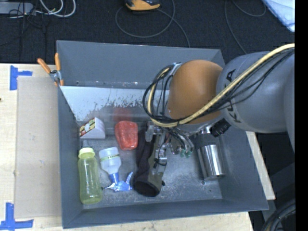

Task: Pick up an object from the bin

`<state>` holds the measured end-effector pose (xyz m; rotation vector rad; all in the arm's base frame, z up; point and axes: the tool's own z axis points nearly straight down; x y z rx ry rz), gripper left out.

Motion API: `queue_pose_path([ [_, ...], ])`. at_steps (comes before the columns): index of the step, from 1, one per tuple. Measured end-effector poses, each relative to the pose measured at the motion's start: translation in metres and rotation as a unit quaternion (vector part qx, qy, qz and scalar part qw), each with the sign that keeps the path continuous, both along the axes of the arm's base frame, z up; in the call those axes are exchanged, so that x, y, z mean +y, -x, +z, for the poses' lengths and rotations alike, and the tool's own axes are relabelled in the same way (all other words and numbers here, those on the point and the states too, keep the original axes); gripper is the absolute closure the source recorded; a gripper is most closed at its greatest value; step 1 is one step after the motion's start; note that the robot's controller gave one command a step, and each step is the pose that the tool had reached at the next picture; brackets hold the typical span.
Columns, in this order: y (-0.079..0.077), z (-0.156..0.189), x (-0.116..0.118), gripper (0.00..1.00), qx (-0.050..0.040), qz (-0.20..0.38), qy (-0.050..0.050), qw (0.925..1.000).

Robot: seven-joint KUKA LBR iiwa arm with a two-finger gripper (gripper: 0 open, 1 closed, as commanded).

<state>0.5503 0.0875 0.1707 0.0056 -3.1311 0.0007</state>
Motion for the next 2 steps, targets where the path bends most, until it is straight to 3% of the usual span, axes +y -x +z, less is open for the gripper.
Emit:
queue_pose_path([
  [2, -0.008, -0.011, 0.0, 0.0, -0.0057, 0.027, -0.001, 0.9996],
])
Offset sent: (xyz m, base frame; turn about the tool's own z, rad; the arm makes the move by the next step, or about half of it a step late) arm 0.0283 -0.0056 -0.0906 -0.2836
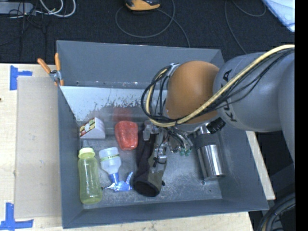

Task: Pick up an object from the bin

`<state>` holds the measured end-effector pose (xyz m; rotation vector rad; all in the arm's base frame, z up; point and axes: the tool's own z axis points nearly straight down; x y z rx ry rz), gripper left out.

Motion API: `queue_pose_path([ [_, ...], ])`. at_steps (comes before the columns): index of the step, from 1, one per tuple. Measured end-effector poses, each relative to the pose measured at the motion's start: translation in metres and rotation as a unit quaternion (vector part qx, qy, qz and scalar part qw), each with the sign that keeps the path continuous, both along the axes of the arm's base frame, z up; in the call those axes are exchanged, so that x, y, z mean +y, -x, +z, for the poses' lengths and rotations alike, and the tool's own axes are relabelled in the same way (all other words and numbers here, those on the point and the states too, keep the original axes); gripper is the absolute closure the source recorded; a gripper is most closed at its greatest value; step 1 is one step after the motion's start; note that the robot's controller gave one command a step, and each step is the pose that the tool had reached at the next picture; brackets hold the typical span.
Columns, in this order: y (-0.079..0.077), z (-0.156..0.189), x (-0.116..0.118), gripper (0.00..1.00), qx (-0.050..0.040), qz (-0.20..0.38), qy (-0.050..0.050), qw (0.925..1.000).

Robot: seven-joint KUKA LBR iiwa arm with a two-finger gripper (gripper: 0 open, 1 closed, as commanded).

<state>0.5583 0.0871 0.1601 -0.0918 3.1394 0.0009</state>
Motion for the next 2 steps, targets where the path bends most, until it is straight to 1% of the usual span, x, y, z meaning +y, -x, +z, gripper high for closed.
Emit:
queue_pose_path([
  [1, -0.007, -0.052, 0.002, 0.0, 0.0011, 0.133, 0.0, 0.9911],
  [2, -0.011, -0.087, 0.006, 1.0, 0.0017, 0.226, 0.0, 0.9742],
])
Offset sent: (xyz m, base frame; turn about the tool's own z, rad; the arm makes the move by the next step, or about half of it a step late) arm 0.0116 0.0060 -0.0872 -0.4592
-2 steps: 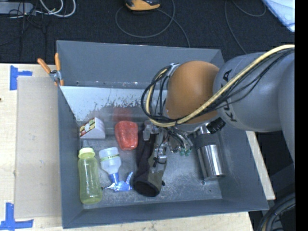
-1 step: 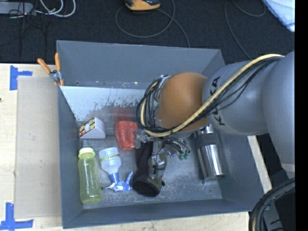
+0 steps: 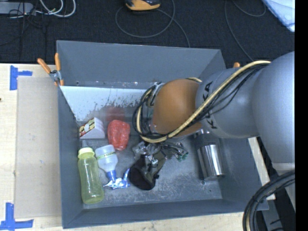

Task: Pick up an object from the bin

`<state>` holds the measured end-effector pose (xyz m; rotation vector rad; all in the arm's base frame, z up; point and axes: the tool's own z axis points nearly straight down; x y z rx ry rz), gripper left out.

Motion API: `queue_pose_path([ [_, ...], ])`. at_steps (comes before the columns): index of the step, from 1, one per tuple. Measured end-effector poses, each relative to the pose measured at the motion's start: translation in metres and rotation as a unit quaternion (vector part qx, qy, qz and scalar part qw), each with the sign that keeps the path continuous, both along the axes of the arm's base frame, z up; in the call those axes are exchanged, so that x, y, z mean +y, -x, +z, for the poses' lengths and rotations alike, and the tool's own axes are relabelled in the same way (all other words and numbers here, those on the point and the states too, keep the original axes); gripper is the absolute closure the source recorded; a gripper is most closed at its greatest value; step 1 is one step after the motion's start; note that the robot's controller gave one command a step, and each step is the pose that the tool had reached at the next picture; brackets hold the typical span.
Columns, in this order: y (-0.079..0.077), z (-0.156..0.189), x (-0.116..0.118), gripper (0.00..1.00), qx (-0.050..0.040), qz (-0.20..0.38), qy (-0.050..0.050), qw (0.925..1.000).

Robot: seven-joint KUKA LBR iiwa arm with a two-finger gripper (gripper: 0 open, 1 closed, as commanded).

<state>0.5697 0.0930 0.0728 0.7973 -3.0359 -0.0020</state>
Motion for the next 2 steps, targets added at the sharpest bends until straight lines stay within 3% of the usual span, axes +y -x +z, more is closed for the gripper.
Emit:
queue_pose_path([
  [1, 0.0, 0.0, 0.0, 1.0, 0.0, 0.0, 0.0, 1.0],
  [2, 0.013, 0.154, 0.006, 1.0, -0.0015, -0.005, -0.001, 1.0],
])
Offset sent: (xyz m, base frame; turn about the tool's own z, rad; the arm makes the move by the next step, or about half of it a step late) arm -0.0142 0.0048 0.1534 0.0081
